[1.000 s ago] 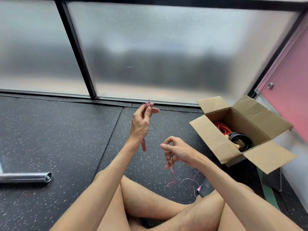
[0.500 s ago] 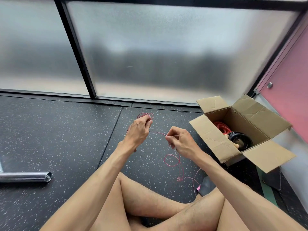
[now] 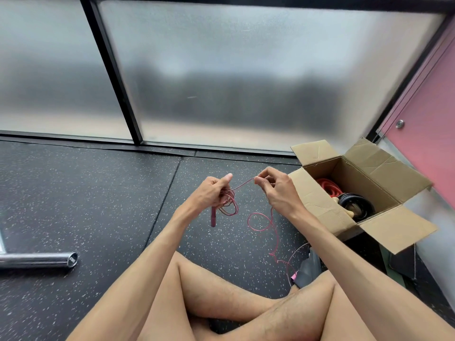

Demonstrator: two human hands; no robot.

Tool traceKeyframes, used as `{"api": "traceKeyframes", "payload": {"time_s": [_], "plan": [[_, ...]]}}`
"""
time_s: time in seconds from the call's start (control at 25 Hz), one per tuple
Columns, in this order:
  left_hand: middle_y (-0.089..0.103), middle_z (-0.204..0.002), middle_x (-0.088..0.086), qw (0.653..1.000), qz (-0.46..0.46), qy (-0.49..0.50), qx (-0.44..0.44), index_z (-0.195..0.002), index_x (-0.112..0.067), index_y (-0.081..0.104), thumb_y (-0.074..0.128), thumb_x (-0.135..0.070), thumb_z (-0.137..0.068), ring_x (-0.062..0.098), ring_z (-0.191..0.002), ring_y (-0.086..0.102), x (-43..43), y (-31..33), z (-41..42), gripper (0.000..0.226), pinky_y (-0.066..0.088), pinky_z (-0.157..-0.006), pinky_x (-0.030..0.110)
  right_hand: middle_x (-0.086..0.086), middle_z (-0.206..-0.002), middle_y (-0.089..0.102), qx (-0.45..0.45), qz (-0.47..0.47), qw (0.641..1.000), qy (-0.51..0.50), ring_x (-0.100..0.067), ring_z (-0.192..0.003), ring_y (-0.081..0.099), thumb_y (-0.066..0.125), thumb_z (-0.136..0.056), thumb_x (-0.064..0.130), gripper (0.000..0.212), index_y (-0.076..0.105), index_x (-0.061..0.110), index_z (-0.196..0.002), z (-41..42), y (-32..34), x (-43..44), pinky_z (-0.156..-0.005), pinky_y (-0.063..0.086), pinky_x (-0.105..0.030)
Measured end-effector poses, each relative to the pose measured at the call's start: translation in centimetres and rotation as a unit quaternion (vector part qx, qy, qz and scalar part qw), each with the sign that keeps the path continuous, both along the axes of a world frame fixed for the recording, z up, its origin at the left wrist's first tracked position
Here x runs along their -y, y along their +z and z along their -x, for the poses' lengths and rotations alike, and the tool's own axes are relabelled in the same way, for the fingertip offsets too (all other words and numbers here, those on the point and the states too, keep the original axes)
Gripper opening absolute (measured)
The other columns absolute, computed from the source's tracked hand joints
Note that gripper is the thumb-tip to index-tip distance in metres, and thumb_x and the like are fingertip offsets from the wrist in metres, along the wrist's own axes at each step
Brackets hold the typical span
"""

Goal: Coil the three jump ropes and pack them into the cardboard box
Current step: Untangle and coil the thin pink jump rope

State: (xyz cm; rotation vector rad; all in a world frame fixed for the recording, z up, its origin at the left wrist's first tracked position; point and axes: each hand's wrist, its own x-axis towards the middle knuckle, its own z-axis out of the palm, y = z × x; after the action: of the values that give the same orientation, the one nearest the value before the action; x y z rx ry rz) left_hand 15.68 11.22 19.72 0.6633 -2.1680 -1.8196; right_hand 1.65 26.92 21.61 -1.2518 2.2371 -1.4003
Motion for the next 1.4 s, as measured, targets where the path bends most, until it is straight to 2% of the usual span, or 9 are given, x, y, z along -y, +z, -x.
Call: {"api": "traceKeyframes", "payload": {"time_s": [0.16,0.4,0.52,0.68,0.92,1.0,1.12,1.24,1.4], "plan": [[0.033,-0.040,-0.003,0.968,-0.211,-0.048,-0.131,-0.057,-0.008,0.054,0.042,-0.034,-0.105,0.015,-0.037,0.025,0.3,1.6,-0.8,0.056,0.038,-0.056,0.031,0.002,-0.055,0.051,0.118,0.026,0.993,-0.010,-0.017,-0.040,0.048,0.064,-0.097,0.026,0.025,0.059,0.007,-0.082,0.4,-1.3,-0.3,-0.042,0.047,-0.030],[0.065,-0.072,0.009,0.907,-0.344,0.006,-0.245,-0.099,0.003,0.065,0.031,-0.022,-0.108,0.022,-0.069,0.066,-0.3,3.5,-0.1,0.043,0.054,-0.076,0.029,0.010,-0.051,0.040,0.217,0.005,0.975,0.048,-0.009,-0.040,0.038,0.055,-0.102,0.021,0.023,0.052,0.005,-0.085,-1.7,-3.6,-0.5,-0.045,0.048,-0.034],[0.073,-0.093,0.017,0.910,-0.288,0.053,-0.295,-0.118,0.012,0.058,0.031,-0.017,-0.108,0.034,-0.095,0.072,0.0,3.1,0.7,0.041,0.054,-0.090,0.034,0.012,-0.048,0.042,0.215,-0.015,0.974,0.068,-0.007,-0.040,0.037,0.053,-0.102,0.015,0.016,0.051,0.007,-0.088,-2.4,-4.0,-0.3,-0.049,0.049,-0.036],[0.074,-0.100,0.019,0.914,-0.214,0.108,-0.328,-0.124,0.016,0.053,0.035,-0.014,-0.108,0.035,-0.098,0.072,-0.2,2.1,1.7,0.038,0.054,-0.090,0.033,0.001,-0.055,0.053,0.208,-0.064,0.972,0.089,-0.011,-0.046,0.048,0.057,-0.099,0.008,0.009,0.050,0.010,-0.094,-2.8,-3.6,0.2,-0.061,0.060,-0.046],[0.077,-0.102,0.011,0.928,-0.041,0.223,-0.295,-0.113,-0.012,0.067,0.047,-0.025,-0.105,0.029,-0.104,0.071,0.2,1.9,2.7,0.025,0.050,-0.101,0.041,-0.007,-0.058,0.064,0.140,-0.150,0.970,0.131,-0.019,-0.046,0.055,0.054,-0.099,0.012,0.010,0.050,0.011,-0.090,-3.8,-4.2,-0.2,-0.050,0.045,-0.032],[0.077,-0.099,0.003,0.935,0.077,0.227,-0.262,-0.105,-0.024,0.067,0.050,-0.030,-0.104,0.018,-0.099,0.072,0.4,1.7,2.6,0.019,0.052,-0.097,0.038,-0.007,-0.058,0.060,0.127,-0.149,0.966,0.170,-0.021,-0.050,0.049,0.055,-0.099,0.013,0.013,0.055,0.011,-0.086,-4.2,-4.2,-0.5,-0.054,0.041,-0.031],[0.075,-0.095,0.000,0.931,0.258,0.194,-0.169,-0.103,-0.012,0.067,0.052,-0.028,-0.103,0.004,-0.077,0.068,0.7,0.4,2.5,0.022,0.058,-0.073,0.032,-0.001,-0.059,0.051,0.164,-0.124,0.957,0.205,-0.017,-0.054,0.042,0.054,-0.100,0.014,0.019,0.066,0.004,-0.090,-4.2,-3.0,-0.6,-0.056,0.037,-0.028],[0.072,-0.083,0.004,0.914,0.380,0.128,-0.062,-0.097,-0.011,0.062,0.051,-0.026,-0.103,0.017,-0.068,0.069,1.3,-1.3,1.9,0.020,0.057,-0.060,0.038,0.001,-0.058,0.041,0.219,-0.079,0.950,0.206,-0.013,-0.054,0.035,0.054,-0.102,0.016,0.026,0.068,-0.004,-0.096,-3.5,-1.8,-0.6,-0.054,0.032,-0.024],[0.061,-0.058,0.005,0.909,0.408,0.069,0.046,-0.065,-0.012,0.056,0.044,-0.046,-0.102,0.022,-0.051,0.053,2.0,-2.3,0.5,0.052,0.040,-0.053,0.033,0.004,-0.063,0.049,0.262,-0.041,0.947,0.180,-0.011,-0.058,0.041,0.057,-0.100,0.013,0.023,0.068,-0.005,-0.110,-1.5,-1.7,-1.1,-0.055,0.031,-0.022]]}}
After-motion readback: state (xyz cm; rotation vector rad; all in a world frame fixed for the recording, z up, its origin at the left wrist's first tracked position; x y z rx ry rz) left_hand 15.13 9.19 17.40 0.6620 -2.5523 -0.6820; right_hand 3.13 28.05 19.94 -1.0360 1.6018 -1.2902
